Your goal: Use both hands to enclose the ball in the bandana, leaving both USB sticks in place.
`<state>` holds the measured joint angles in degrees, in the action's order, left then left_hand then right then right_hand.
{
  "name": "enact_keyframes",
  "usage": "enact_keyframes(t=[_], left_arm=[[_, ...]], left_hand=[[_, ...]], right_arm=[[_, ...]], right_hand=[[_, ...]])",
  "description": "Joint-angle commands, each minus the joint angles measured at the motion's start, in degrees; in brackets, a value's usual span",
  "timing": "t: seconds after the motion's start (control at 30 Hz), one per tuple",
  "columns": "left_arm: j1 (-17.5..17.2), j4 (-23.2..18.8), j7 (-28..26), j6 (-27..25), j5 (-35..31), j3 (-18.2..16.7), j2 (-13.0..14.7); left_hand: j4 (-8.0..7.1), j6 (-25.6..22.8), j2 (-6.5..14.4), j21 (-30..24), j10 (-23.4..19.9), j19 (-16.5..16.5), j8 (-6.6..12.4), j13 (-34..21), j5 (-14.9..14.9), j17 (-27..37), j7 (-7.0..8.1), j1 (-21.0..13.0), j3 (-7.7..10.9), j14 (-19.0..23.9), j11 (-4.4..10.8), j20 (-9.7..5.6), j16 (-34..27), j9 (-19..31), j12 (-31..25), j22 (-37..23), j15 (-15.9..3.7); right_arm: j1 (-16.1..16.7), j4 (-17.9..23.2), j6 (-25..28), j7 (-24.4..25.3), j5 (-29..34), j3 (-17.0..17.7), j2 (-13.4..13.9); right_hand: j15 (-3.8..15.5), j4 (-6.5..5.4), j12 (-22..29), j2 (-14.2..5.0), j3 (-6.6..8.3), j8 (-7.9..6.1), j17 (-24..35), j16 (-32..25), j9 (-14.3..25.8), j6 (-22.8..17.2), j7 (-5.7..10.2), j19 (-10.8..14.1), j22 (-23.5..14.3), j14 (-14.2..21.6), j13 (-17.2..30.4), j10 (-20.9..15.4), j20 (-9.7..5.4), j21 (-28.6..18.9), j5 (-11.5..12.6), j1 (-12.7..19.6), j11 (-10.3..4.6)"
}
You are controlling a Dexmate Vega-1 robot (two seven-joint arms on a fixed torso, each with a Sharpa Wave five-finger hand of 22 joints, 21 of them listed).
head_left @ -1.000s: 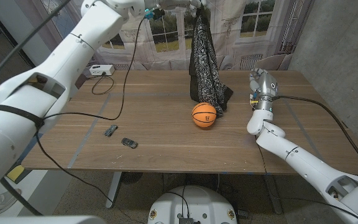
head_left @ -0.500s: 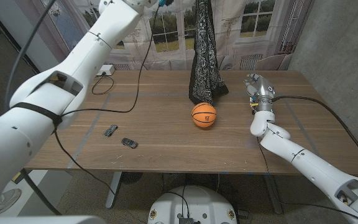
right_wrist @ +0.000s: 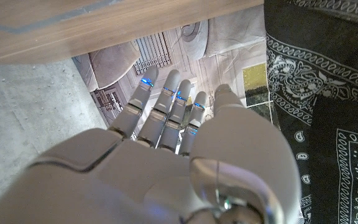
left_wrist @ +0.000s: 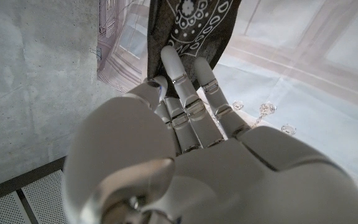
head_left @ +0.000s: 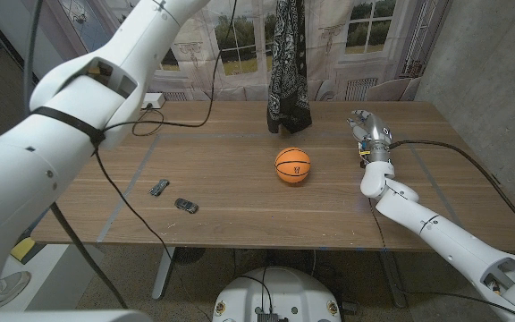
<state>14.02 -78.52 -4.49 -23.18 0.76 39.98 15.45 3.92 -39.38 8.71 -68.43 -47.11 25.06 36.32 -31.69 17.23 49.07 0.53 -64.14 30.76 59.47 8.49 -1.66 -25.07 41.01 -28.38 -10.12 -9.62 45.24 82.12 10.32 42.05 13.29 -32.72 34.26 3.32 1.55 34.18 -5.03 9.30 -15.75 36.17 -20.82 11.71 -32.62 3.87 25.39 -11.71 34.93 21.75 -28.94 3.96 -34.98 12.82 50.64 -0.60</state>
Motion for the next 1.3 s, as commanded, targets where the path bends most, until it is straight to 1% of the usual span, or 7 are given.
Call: enact_keyframes(t=[0.03,0.43,0.7,0.87,1.03,1.17,1.3], left_arm=[[7.37,7.81,0.12,0.25,0.04,1.02,-5.57],[15.92,24.41,18.61,14.1,10.16,0.36,-10.08],[17.77,22.22,22.98,11.92,10.54,1.38,-8.24],[15.46,14.7,19.16,6.62,9.33,1.18,-5.7],[13.38,8.8,15.26,2.4,8.14,0.75,-3.63],[11.4,5.16,13.3,0.49,8.54,-0.53,-2.17],[10.0,4.16,12.86,1.92,10.12,-1.99,-1.67]], left_hand=[[-0.07,0.09,0.2,0.11,-1.28,-0.05,-0.02,-27.82,0.49,-0.08,0.34,0.68,0.53,0.14,1.58,-0.12,0.45,0.2,-8.91,-0.05,-3.09],[-0.23,0.95,0.5,0.32,-0.78,-0.06,0.4,-29.6,0.89,-0.2,0.07,0.87,0.87,0.96,0.84,0.55,1.41,1.29,-9.95,-0.14,-3.1],[-0.58,1.47,0.95,0.6,-0.3,-1.07,0.95,-31.27,1.09,0.14,-0.31,1.11,0.99,1.52,0.56,1.24,1.89,2.32,-10.88,-0.27,-3.08],[-0.61,1.56,1.03,0.6,-0.31,-1.26,1.03,-31.54,1.13,0.34,-0.13,1.12,1.02,1.88,0.81,1.2,1.95,2.44,-11.08,-0.32,-3.11],[-0.62,1.73,1.01,0.57,-0.25,-1.26,0.98,-31.38,1.17,0.56,-0.11,1.14,1.05,1.96,0.72,1.06,2.2,2.34,-11.01,-0.36,-3.11],[-0.66,1.79,0.96,0.55,-0.15,-1.24,1.01,-31.39,1.2,0.73,-0.07,1.2,1.06,1.93,0.82,0.95,2.46,2.34,-11.02,-0.36,-3.09],[-0.69,1.85,0.93,0.53,-0.11,-1.22,1.0,-31.39,1.24,0.87,0.08,1.26,1.07,1.86,0.87,0.88,2.71,2.27,-11.03,-0.36,-3.09]], right_arm=[[-1.53,-2.25,-2.65,-4.04,-2.18,-0.75,-0.51],[-4.67,-3.98,-0.54,-8.97,-4.19,-2.14,-2.23],[-5.42,-3.58,3.22,-7.81,-4.84,-2.09,-3.78],[-5.23,-3.39,4.32,-5.49,-4.79,-1.78,-4.37],[-5.07,-3.01,6.94,-1.69,-3.0,-2.08,-5.07],[-4.67,-1.44,6.84,-6.15,-5.95,-1.23,-3.43],[-4.65,-0.07,7.93,-9.87,-8.01,-1.04,-2.34]], right_hand=[[4.69,-0.69,-1.79,1.06,-1.01,1.24,-0.07,1.07,0.02,2.12,-0.11,-1.29,0.08,-2.02,-0.7,2.38,0.64,0.06,-0.18,-1.91,0.19],[0.73,-3.05,-10.42,4.01,-5.47,5.23,-1.57,5.67,0.06,13.35,-1.95,-7.22,0.56,-11.28,-3.4,13.94,2.35,2.34,0.87,-8.59,2.53],[-2.97,-4.1,-17.66,5.32,-8.35,5.73,-3.44,8.79,-0.23,25.13,-6.19,-12.02,0.67,-19.6,-5.33,23.38,3.85,4.83,1.81,-11.78,5.35],[-1.06,-4.13,-16.06,4.91,-8.93,3.23,-3.76,6.06,-0.41,20.22,-6.38,-10.12,0.65,-13.87,-5.87,16.01,4.35,4.47,2.47,-11.91,4.47],[3.71,0.71,-9.53,0.1,-5.84,-1.61,-0.89,-2.87,-0.42,0.8,-3.05,-1.9,0.46,1.87,-4.63,-2.79,1.91,1.52,3.7,-3.35,2.25],[3.55,-0.27,-10.2,-0.11,-6.53,-0.33,-0.52,-3.08,-0.48,2.48,-3.51,-1.81,0.43,1.85,-4.34,-1.1,1.85,1.43,3.29,-5.18,2.71],[0.53,-3.11,-15.35,2.51,-10.65,5.04,-0.49,0.31,-0.57,12.92,-4.63,-7.52,0.39,-6.86,-4.22,8.92,4.06,3.63,1.62,-12.12,4.02]])
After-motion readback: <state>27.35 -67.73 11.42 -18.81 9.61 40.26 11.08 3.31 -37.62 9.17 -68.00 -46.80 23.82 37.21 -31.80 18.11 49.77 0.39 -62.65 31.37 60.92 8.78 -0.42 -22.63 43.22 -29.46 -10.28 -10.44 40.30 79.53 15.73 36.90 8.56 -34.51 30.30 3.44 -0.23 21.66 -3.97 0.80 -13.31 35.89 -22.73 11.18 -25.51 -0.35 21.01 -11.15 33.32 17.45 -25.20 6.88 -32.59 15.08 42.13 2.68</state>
